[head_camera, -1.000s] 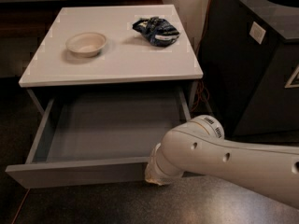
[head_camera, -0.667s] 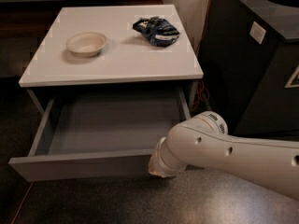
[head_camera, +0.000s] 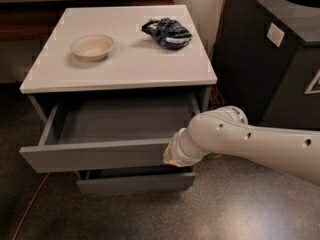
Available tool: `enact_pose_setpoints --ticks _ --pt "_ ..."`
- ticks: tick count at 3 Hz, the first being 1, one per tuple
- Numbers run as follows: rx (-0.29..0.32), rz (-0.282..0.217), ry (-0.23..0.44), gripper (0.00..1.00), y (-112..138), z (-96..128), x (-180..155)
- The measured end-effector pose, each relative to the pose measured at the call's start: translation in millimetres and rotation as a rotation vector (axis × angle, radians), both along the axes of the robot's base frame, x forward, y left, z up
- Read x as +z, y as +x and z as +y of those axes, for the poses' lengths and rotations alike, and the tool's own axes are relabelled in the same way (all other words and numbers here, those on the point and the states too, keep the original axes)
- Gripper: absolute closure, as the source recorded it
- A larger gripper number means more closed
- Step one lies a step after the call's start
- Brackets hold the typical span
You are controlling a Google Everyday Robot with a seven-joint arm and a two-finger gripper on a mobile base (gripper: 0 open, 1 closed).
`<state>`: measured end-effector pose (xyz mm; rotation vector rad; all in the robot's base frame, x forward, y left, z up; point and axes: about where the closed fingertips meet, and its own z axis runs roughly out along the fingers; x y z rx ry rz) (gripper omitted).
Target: Close top drawer
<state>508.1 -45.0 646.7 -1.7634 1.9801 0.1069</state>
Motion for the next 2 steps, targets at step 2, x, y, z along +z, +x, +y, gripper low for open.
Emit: enact_pose_setpoints --ticks 2 --pt "-0.05 -0.012 0.035 1.0 21.8 -0.9 -15.3"
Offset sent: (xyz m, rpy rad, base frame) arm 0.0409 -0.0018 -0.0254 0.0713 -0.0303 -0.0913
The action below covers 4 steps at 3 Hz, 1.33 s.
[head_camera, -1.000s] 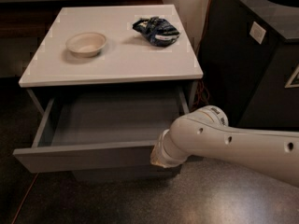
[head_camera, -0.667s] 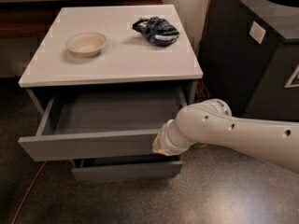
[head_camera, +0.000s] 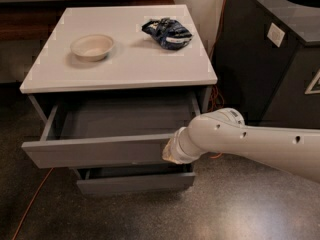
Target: Close top drawer
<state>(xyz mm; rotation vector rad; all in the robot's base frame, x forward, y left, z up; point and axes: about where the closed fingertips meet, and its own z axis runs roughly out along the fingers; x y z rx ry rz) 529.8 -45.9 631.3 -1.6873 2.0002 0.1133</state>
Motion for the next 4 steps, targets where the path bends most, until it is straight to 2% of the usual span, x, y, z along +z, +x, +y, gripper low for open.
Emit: enact_pose_setpoints --ticks 1,2,3,4 --pt "-0.012 -0.022 0.024 1.0 18.5 1.9 -3.2" --pt "-0.019 -0.051 0.047 1.0 47.7 4.8 -4.9" --pt "-0.02 -0.052 0.048 1.0 48.2 4.9 -4.9" --pt "-0.017 -0.073 0.059 1.0 73.0 7.9 -1.3"
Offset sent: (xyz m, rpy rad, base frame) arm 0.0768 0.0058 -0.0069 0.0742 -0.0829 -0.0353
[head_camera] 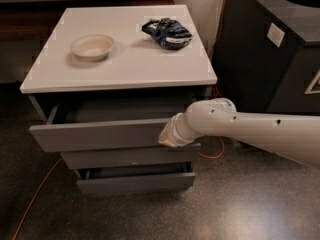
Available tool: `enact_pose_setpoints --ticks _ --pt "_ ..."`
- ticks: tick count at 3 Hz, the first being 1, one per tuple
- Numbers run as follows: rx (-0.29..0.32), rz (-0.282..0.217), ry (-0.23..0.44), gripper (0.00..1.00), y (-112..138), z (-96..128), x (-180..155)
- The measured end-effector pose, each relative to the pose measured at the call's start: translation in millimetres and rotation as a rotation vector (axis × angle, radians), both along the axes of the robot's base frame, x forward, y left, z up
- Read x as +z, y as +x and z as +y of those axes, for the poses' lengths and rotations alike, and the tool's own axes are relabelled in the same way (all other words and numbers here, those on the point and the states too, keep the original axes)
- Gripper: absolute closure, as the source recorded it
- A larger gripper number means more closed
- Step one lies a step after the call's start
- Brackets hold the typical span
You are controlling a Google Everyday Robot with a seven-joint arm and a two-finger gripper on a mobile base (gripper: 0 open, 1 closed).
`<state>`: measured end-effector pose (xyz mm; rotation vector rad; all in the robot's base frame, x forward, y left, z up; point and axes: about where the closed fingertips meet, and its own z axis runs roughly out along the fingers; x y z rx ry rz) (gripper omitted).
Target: Close top drawer
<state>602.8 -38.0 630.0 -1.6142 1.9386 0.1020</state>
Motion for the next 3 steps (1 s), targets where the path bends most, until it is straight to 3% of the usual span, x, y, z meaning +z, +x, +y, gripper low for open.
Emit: enact_pose_setpoints --ticks 2,3 --pt "0.014 -0.066 0.0 1.0 61.5 10.8 13.8" --pt "0.014 -0.067 0.001 1.0 62.2 11.1 14.3"
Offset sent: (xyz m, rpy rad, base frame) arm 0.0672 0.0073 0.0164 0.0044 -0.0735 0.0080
